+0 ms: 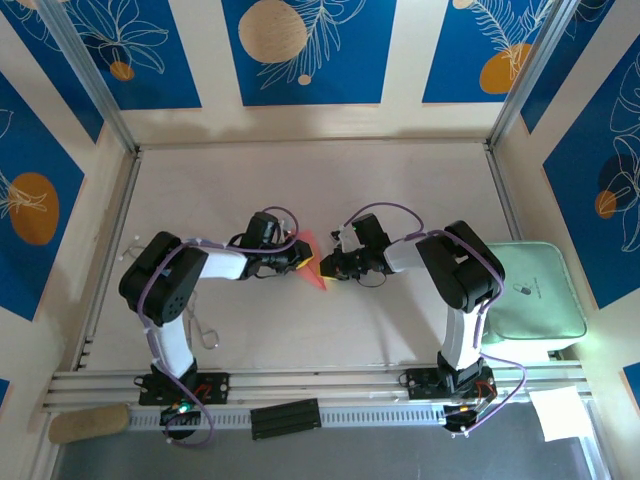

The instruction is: Fold a paper plane with a square sheet of paper (pick it up from the middle)

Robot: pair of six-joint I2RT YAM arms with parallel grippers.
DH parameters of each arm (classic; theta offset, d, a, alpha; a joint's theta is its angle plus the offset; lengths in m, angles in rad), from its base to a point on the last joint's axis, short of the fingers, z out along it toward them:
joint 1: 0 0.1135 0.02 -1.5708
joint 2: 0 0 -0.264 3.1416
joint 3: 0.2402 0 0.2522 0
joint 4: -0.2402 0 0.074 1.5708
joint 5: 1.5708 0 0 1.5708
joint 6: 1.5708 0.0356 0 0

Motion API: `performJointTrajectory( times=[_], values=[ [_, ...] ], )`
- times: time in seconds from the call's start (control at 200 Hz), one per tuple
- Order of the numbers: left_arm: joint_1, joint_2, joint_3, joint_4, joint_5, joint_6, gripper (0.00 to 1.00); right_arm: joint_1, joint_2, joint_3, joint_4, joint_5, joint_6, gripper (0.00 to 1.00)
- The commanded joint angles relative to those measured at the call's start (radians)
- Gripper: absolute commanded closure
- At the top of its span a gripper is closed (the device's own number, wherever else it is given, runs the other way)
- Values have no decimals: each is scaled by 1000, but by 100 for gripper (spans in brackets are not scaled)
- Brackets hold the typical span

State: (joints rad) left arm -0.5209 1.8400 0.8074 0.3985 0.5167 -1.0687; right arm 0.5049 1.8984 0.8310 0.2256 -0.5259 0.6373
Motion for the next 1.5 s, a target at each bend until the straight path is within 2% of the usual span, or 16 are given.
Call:
performJointTrajectory(
  times=[0.0,0.665,1.131,1.496],
  values=[
    [5,22,-4,21,23,-7,84,-10,28,0,-50,7,2,89],
    [5,40,12,-2,22,-6,86,-12,-35,22,-147,4,6,83],
    [6,42,11,-36,-2,-7,87,-6,-60,10,-199,-42,-32,82],
    [6,49,15,-59,-9,-5,88,-6,-17,20,-224,-5,-33,85]
  ],
)
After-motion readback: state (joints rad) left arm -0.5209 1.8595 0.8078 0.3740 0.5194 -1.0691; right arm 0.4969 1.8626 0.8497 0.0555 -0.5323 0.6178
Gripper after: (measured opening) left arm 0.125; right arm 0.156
